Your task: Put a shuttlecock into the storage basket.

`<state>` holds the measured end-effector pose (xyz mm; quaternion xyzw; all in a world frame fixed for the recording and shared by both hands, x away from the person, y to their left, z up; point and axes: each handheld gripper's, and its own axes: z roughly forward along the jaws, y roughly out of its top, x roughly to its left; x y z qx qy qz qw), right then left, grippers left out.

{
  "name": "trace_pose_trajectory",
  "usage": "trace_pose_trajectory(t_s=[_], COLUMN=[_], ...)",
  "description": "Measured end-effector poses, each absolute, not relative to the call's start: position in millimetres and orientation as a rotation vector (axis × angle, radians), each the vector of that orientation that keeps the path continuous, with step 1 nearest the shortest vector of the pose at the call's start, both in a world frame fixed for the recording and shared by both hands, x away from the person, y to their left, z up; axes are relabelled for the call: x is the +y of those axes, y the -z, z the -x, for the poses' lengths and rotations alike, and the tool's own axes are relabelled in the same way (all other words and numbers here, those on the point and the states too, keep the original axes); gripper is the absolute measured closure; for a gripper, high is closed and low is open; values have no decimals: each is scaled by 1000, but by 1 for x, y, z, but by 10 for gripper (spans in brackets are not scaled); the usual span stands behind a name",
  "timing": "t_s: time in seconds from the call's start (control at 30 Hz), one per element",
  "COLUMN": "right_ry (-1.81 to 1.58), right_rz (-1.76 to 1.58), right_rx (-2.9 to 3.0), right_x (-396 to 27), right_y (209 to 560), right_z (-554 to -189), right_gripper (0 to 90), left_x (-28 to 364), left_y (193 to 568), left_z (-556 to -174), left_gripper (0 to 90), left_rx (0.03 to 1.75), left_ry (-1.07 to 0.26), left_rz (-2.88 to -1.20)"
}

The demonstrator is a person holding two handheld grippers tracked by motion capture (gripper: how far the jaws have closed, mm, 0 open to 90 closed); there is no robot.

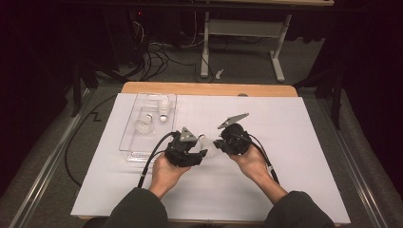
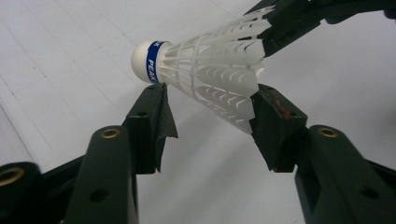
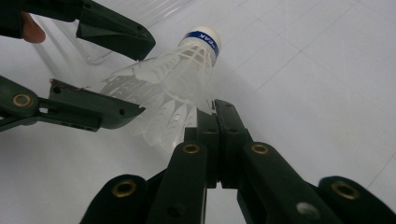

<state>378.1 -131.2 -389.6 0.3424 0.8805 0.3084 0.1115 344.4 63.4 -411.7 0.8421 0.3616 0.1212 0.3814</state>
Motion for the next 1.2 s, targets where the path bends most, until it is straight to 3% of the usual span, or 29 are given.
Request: trace_pose_trajectory(t_s=[1.2], right_ry=[-934], right_rz=[-984], right_rx=[2620], right_x=[-127], right_y=[390], right_z=[-377], right_gripper=[890], left_x=[72], left_y=[408], left_z=[-352], left_gripper=[897], left_rx=[989], left_ry=[-288], left_rz=[-2118])
